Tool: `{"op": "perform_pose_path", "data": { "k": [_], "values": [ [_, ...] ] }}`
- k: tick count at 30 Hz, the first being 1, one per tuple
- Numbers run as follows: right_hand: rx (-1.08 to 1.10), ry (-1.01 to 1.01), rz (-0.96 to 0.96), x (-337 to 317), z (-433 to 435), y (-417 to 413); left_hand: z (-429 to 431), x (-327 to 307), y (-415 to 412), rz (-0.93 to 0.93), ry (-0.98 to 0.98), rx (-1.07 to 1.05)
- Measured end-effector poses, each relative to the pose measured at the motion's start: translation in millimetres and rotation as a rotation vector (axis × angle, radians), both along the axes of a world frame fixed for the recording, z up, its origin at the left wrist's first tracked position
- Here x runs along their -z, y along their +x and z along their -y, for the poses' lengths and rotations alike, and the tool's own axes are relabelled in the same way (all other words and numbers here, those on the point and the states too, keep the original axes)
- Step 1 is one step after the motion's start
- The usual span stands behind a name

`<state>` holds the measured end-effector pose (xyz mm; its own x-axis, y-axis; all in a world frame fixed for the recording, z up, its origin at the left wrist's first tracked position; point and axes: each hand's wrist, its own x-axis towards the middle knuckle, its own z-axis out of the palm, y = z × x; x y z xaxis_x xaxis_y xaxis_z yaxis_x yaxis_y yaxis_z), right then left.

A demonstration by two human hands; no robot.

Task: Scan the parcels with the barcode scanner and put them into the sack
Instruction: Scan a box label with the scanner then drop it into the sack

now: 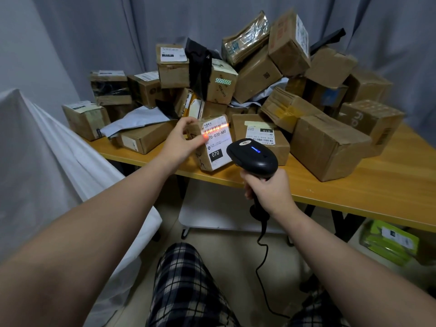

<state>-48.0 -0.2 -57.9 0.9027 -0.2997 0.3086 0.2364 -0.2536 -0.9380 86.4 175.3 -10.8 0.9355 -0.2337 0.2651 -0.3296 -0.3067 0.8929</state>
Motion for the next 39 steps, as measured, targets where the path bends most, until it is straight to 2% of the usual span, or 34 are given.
{"op": "perform_pose_path", "data": {
  "k": [7,12,16,19,25,28,32,39],
  "values": [
    [0.003,0.026,-0.003,-7,-11,17,-13,10,-9,0.073,-0.048,-0.027],
    [-0.120,0.014,-0.006,-18,-47,42,-57,11,-21,0.183,-0.162,-0.119],
    [-0.223,-0.005,-0.075,-14,-96,76,-113,26,-22,0.220,-0.245,-0.256],
    [-0.329,-0.028,-0.160,-1,-138,101,-169,44,-20,0.222,-0.199,-0.400],
    [-0.495,-0.268,-0.224,41,-213,143,-272,106,-7,0.015,-0.005,-0.735],
    [-0.530,-0.334,-0.329,65,-243,159,-299,142,18,-0.157,0.196,-0.810],
    [-0.514,-0.455,-0.401,101,-275,178,-311,197,51,-0.350,0.349,-0.817],
    [-0.494,-0.571,-0.431,154,-294,203,-324,282,107,-0.646,0.421,-0.863]
  ]
}}
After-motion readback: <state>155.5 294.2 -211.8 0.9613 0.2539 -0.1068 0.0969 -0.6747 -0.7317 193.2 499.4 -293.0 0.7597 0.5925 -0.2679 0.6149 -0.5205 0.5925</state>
